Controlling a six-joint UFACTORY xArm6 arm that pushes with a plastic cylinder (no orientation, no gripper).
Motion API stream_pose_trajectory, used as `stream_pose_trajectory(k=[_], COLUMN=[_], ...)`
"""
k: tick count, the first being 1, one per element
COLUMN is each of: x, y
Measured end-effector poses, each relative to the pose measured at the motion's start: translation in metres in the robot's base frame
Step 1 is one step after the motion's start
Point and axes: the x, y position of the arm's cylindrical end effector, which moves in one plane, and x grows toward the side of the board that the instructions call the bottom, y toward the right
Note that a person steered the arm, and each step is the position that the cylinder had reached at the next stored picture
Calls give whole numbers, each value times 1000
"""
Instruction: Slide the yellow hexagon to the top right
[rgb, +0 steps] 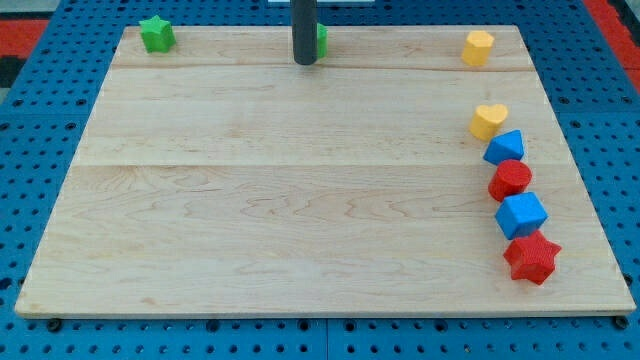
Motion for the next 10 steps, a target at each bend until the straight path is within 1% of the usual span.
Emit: stream_pose_trajectory(k=[1, 4, 5, 6, 7, 8, 9, 10], x=[-10, -14, 18, 53, 56, 56, 55, 40], y=[0, 0, 1, 19, 83, 172, 237, 268])
